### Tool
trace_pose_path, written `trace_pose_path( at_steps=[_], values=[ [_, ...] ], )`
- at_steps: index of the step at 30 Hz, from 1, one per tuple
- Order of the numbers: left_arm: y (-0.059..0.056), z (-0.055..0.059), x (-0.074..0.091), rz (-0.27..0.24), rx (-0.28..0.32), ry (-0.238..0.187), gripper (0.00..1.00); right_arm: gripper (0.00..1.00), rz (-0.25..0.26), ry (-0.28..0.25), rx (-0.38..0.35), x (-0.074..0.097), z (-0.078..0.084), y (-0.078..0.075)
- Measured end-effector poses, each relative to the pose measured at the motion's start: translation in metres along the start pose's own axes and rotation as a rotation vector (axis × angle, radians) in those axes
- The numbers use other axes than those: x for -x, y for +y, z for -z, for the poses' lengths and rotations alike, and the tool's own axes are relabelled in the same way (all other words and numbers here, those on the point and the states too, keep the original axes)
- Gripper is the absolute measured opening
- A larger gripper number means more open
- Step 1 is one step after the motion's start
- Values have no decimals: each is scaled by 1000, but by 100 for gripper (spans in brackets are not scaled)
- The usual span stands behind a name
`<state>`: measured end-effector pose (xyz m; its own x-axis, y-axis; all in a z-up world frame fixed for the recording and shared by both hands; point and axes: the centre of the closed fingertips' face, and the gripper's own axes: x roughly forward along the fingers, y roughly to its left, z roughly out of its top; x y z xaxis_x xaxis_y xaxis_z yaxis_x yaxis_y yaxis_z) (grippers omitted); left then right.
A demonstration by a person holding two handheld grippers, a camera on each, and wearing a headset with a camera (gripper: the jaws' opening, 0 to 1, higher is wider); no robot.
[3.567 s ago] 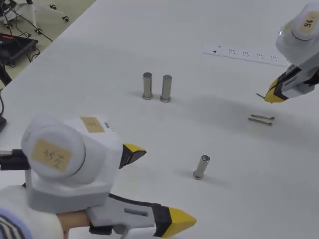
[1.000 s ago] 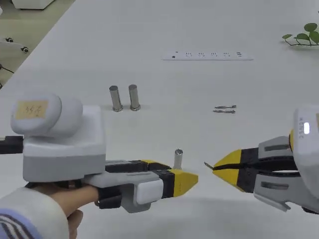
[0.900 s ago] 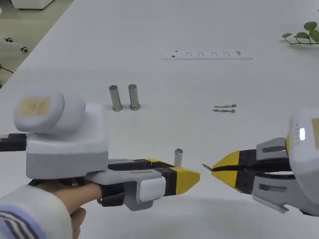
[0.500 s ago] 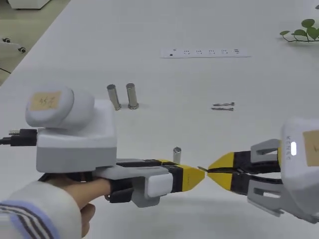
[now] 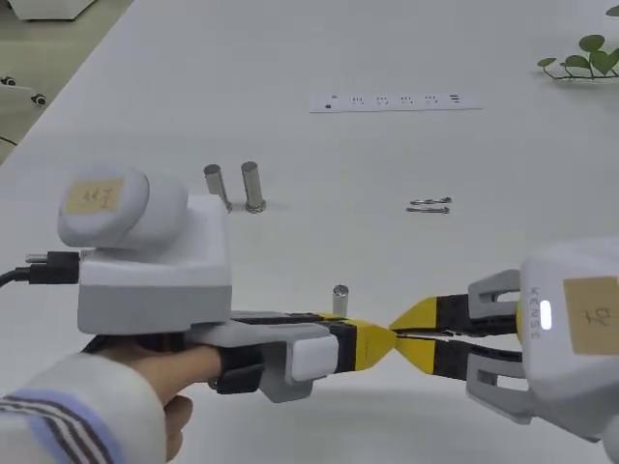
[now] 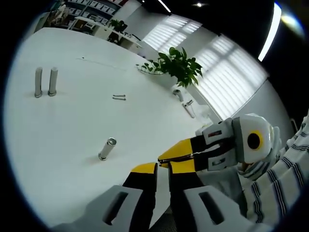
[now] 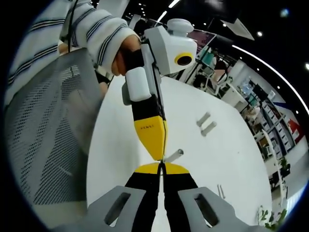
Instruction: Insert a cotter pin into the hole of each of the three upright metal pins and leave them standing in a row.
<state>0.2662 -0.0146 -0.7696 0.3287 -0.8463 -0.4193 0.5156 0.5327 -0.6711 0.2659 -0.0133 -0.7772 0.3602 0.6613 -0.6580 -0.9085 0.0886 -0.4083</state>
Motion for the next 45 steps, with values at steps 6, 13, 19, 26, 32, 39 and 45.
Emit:
trace_pose_path(
  at_steps=[6, 13, 19, 26, 32, 39, 45],
  values=[
    [0, -1, -1, 2, -9, -5, 5, 2, 15, 0, 2, 1, -1, -2],
    [-1, -2, -2, 3, -8, -6, 5, 2, 24, 6, 3, 2, 1, -1],
    [0, -4, -2, 0, -3, -12, 2, 2, 37, 4, -3, 3, 0, -2],
    [0, -3, -2, -3, -21, -5, 1, 2, 41, 8, 0, 4, 0, -2],
    [-2, -4, 0, -6, -46, 0, 1, 2, 52, -2, -7, 5, -1, -2],
    [-4, -4, 1, -10, -60, 18, 1, 2, 54, -3, 8, 7, -3, -1],
    [-5, 0, 2, -21, -33, 46, 0, 2, 50, 2, 24, 8, -3, 1]
  ],
)
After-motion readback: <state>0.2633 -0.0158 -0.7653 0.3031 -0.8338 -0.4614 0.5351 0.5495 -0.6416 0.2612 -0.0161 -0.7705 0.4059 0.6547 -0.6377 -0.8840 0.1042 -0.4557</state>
